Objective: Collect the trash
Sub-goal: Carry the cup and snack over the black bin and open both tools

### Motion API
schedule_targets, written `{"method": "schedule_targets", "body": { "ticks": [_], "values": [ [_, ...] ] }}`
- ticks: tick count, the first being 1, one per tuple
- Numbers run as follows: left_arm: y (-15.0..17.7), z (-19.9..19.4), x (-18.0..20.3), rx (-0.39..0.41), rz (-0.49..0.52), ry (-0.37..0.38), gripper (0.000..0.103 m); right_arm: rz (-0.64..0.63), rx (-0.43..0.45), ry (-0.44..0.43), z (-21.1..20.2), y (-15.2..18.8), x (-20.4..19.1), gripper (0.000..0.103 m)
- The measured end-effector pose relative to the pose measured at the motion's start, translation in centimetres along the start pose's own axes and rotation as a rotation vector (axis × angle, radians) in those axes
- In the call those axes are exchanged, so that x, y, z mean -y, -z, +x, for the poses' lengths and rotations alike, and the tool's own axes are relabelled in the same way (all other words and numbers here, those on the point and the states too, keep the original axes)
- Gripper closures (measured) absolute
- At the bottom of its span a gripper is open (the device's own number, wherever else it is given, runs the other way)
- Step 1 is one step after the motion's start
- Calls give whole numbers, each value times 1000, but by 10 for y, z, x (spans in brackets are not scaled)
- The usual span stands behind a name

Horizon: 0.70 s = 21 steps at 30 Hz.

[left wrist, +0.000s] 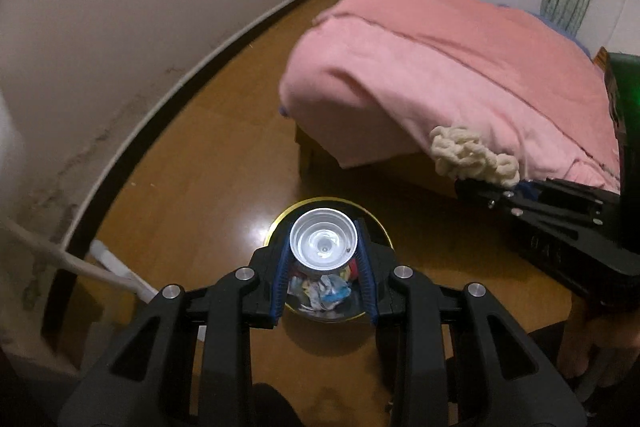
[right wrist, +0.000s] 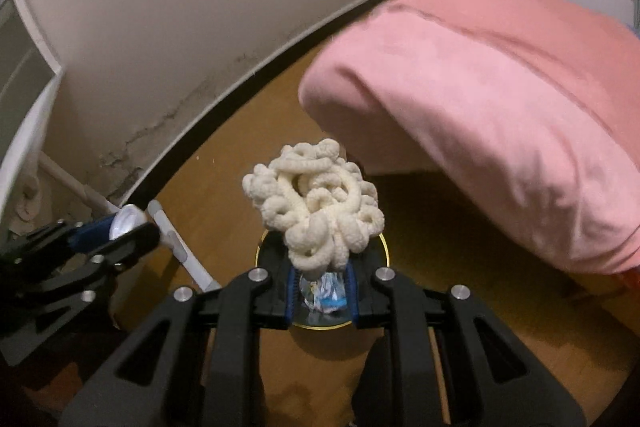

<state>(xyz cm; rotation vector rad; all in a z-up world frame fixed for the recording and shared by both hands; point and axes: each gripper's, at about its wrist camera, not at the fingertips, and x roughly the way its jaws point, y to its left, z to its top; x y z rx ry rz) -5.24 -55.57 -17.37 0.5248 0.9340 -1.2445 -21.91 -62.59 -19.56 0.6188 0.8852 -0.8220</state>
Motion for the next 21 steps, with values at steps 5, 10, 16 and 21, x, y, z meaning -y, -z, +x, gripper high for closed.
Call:
{"method": "schedule_targets", "body": {
  "ticks": [5,10,16,21],
  "values": [
    [11,50,3,-58,-16,33,74,42,-78,-15,44,14,16,84],
    [17,70,8,-80,30,27,74,74,-134,-37,69,19,23,84],
    [14,78,6,-91,26,42,74,84,-144,-53,84,17,27,84],
    [14,79,5,-97,21,45,74,90,-145,-67,82,18,28,82]
  ]
}}
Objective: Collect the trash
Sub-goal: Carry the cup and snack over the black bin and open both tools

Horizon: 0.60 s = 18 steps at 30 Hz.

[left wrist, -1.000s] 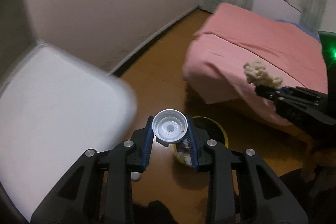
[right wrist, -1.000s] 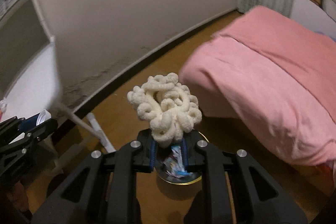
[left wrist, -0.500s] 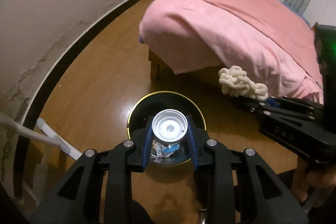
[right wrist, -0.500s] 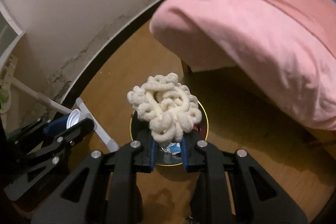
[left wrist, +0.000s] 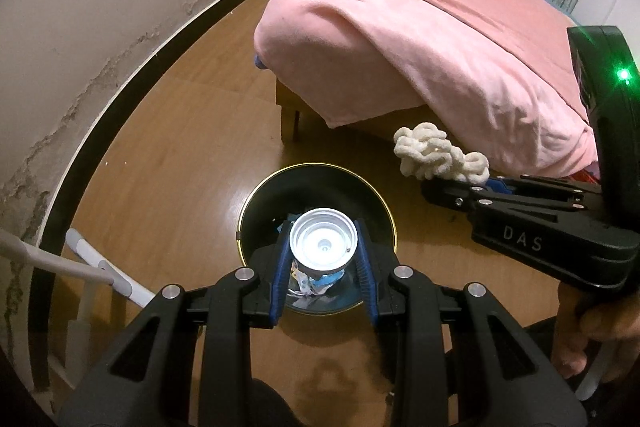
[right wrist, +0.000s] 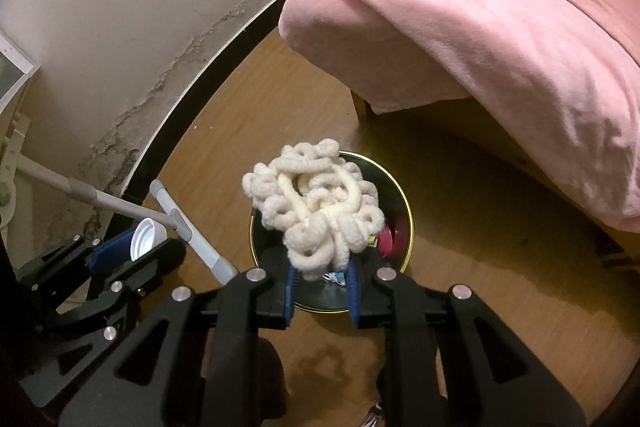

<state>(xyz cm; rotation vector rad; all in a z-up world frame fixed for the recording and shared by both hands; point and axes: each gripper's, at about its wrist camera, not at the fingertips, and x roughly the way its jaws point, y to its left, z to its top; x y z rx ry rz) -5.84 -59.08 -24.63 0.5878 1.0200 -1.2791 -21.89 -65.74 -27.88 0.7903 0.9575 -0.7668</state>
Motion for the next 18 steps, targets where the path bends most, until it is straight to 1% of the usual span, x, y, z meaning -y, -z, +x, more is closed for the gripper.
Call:
{"method": "schedule_targets", "body": {
  "ticks": [1,2,4,9,12,14,16,17,18],
  "values": [
    [0,0,0,-1,0,-1,74,1,0,-3,2,-1,1,76],
    [0,0,0,-2,0,1,74,6,0,-6,2,-2,2,62],
    [0,1,-1,-5,-3,2,74,8,13,-3,0,-3,1,50],
    [-1,5,0,-13,-5,8,74,18,21,-1,-3,-3,2,50],
    [-3,7,1,-13,-13,20,74,32,29,0,-5,-3,5,48],
    [-3,9,2,-14,-17,21,71,42,38,1,-8,-4,7,41],
    [-2,10,3,-13,-9,20,67,50,48,4,-10,-4,9,40],
    [-2,10,5,-15,-6,22,58,51,50,3,-10,-4,10,40],
    [-2,11,6,-15,-6,24,47,53,51,2,-11,-5,12,40]
  ]
}}
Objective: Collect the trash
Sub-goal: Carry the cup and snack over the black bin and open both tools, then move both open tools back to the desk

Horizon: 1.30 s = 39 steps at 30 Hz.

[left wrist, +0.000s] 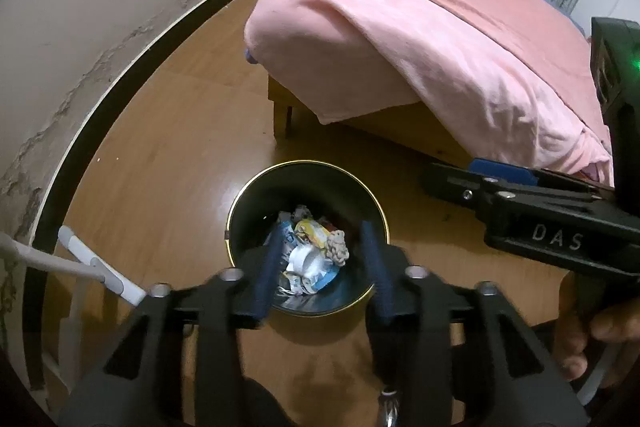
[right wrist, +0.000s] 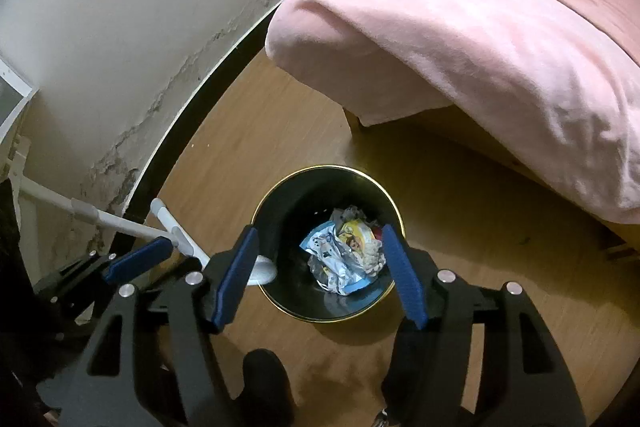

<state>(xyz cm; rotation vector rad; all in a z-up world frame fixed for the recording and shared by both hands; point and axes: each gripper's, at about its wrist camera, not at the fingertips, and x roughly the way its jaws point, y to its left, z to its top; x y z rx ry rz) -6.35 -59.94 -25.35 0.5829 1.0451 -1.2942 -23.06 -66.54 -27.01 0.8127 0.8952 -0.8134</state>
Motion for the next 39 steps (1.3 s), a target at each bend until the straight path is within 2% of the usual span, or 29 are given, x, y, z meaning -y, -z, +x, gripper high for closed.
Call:
{"method": "schedule_targets", "body": {
  "ticks": [2,11,13,15,18,24,29,33,39],
  "values": [
    [0,-1,2,11,1,-4,42,5,2,-1,-1,0,2,39],
    [-2,0,7,13,0,-1,39,-3,6,7,-3,-2,5,39],
    [0,-4,8,21,4,-2,34,-10,10,9,-5,-4,4,36],
    [2,-10,10,33,12,-15,22,-28,26,28,-11,-5,1,32],
    [5,-34,10,62,25,-44,16,-69,62,64,-27,-3,-8,32],
    [17,-118,-3,133,31,-78,12,-112,137,29,-81,-7,-36,26],
    [39,-222,-38,222,8,-171,10,-220,196,-40,-129,-1,-96,22],
    [70,-295,-88,290,-50,-294,7,-352,207,-117,-148,7,-172,22],
    [129,-362,-184,302,-210,-471,7,-547,181,-249,-154,34,-298,22]
  ]
}}
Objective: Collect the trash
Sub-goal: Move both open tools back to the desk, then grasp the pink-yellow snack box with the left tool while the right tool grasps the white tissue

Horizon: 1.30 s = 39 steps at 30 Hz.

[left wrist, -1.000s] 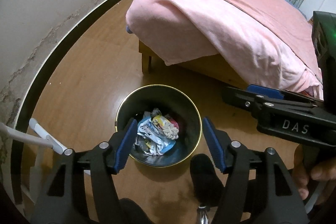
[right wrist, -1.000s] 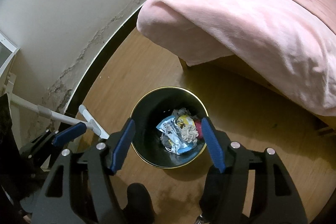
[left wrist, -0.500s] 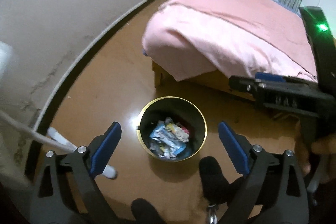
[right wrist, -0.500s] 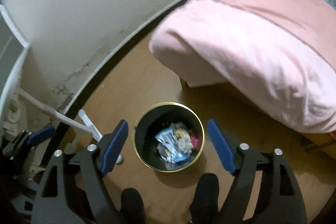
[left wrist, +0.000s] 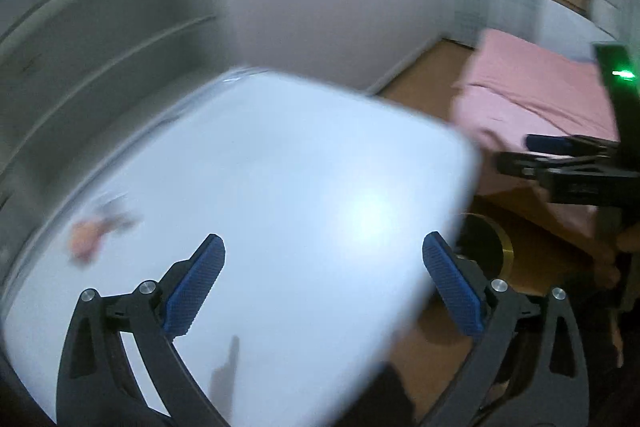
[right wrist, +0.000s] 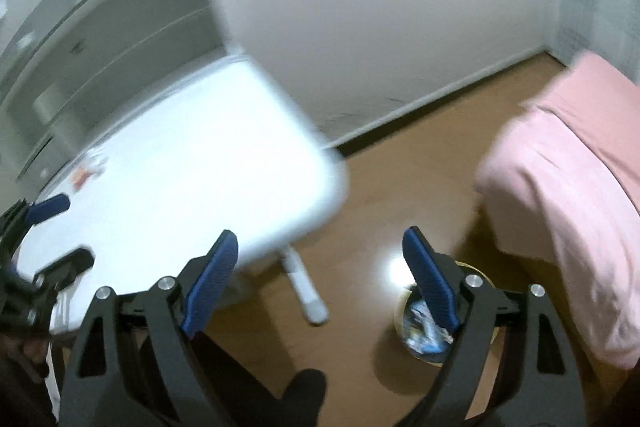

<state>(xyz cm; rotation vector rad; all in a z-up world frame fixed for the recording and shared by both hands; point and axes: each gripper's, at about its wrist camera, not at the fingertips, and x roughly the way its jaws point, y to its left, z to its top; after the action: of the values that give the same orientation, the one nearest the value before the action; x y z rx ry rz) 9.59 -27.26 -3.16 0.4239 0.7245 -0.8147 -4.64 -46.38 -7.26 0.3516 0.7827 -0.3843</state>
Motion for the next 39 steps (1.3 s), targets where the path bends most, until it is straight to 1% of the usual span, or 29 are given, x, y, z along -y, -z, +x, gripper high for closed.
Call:
{"method": "schedule_targets", "body": {
  "ticks": [1,2,3,4,5,7,8,9,11,12,14,16,18,21,25,29,32,33,34,35,36,37,38,39],
  "values": [
    [6,-3,-25,-6,-35,-35,7,-39,-8,-32,7,-5,-25,22],
    [12,-6,-48,-13,-67,-59,7,-63,-13,-51,11,-8,-41,21],
    [17,-8,-66,-19,-92,-76,7,-104,-23,-80,18,-13,-67,21],
    [26,-10,-94,-28,-127,-103,7,-142,-35,-107,26,-17,-91,21],
    [30,-10,-109,-33,-147,-121,7,-166,-45,-123,32,-19,-107,21],
    [44,-11,-148,-49,-198,-161,7,-240,-82,-170,52,-25,-154,21],
    [48,-10,-160,-57,-212,-169,7,-261,-96,-183,61,-28,-166,21],
    [52,-7,-176,-70,-230,-177,7,-292,-117,-198,72,-29,-187,21],
    [56,-3,-197,-91,-254,-195,7,-332,-155,-215,92,-33,-216,21],
    [56,2,-205,-98,-258,-191,7,-352,-176,-228,103,-35,-232,21],
    [55,12,-222,-117,-261,-193,7,-388,-198,-222,124,-42,-256,21],
    [52,22,-232,-129,-244,-180,7,-414,-209,-216,138,-49,-275,21],
    [48,32,-237,-141,-222,-195,7,-438,-219,-211,150,-54,-290,22],
    [42,50,-243,-155,-210,-190,7,-462,-225,-204,168,-69,-307,23],
    [30,63,-247,-152,-204,-169,7,-496,-231,-195,189,-85,-328,29],
    [30,77,-258,-156,-220,-158,7,-516,-227,-189,203,-100,-340,38],
    [27,81,-261,-151,-222,-162,7,-532,-222,-189,204,-100,-341,50],
    [26,82,-261,-147,-216,-164,7,-535,-221,-192,203,-102,-341,53],
    [25,84,-260,-143,-210,-164,7,-536,-219,-194,202,-102,-340,59],
    [25,85,-261,-142,-209,-156,8,-537,-219,-197,202,-102,-340,67],
    [24,85,-260,-141,-205,-146,11,-535,-218,-199,201,-101,-338,71],
    [25,84,-260,-136,-202,-141,15,-530,-221,-200,201,-101,-337,73],
    [24,82,-258,-125,-196,-130,30,-527,-222,-200,201,-102,-338,75],
    [23,81,-255,-113,-189,-118,49,-527,-223,-196,200,-101,-336,76]
  ]
}}
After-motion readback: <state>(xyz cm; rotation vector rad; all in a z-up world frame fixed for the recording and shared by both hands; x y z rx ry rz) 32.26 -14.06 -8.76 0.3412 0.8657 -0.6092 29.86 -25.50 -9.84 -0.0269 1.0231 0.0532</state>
